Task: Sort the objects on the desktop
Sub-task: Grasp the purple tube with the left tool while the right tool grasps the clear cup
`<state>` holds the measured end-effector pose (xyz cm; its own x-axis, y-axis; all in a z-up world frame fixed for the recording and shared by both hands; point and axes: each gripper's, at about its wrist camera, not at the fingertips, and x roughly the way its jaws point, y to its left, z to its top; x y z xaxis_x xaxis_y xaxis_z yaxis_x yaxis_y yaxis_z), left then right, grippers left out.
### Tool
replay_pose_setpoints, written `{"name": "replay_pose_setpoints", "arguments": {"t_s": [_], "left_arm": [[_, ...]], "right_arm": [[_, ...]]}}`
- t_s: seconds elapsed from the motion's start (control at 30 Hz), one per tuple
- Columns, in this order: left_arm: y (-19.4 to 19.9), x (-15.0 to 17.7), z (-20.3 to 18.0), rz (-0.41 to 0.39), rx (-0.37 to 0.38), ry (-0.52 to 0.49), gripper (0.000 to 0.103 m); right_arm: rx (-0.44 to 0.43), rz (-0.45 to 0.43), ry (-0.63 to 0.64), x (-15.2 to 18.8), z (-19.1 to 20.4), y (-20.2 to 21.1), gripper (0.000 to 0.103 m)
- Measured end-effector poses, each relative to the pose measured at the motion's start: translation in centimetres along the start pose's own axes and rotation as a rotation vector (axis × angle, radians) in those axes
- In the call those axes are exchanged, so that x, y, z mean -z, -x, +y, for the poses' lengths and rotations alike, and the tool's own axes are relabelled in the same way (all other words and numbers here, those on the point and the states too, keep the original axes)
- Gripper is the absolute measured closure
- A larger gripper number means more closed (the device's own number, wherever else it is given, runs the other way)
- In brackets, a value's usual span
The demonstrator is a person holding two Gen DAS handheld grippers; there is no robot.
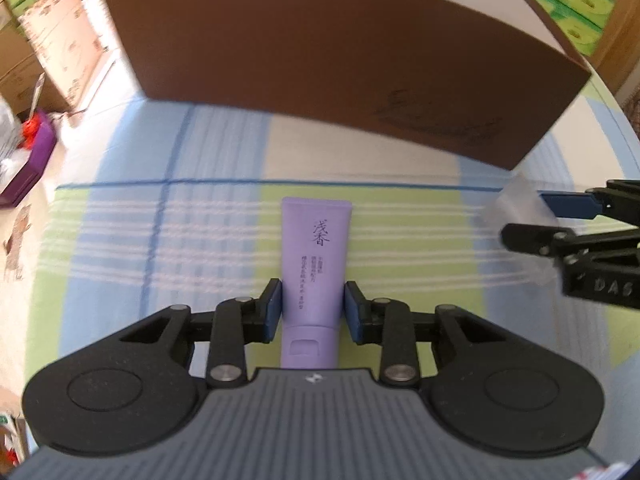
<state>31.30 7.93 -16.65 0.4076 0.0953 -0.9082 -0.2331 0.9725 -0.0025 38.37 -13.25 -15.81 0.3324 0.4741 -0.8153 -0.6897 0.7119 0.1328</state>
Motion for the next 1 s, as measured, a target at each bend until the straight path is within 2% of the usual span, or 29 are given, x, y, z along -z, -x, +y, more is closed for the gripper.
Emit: {"name": "replay_pose_setpoints", "arguments": {"t_s": [0.13, 0.23, 0.43, 0.57, 0.77, 1.0], "left_arm": [[0.9, 1.2, 2.6, 0.011, -0.013, 0.045, 0.075], [1.8, 2.5, 3.8, 0.024, 0.012, 0.056, 0.075], [3.4, 5.3, 3.1, 0.051, 0.08, 0.033, 0.075], [3.6, 5.7, 2.4, 0.057, 0.101, 0.05, 0.075], [3.0, 4.9, 1.7, 0.063, 0.07, 0.031, 0.073], [3.2, 5.3, 0.3, 0.053, 0.023, -0.034, 0.071]], "right_arm": [[-0.001, -0.01, 0.008, 0.6, 0.2, 0.3, 0.054], [-0.026, 0.0, 0.004, 1.3, 0.5, 0.8, 0.054], [-0.079, 0.029, 0.001, 3.6, 2.0, 2.5, 0.054], [-0.084, 0.048, 0.011, 4.7, 3.0, 3.3, 0.054], [-0.055, 0.068, 0.019, 4.8, 3.9, 3.3, 0.053], [-0.026, 0.076, 0.004, 5.1, 4.4, 3.3, 0.043]]}}
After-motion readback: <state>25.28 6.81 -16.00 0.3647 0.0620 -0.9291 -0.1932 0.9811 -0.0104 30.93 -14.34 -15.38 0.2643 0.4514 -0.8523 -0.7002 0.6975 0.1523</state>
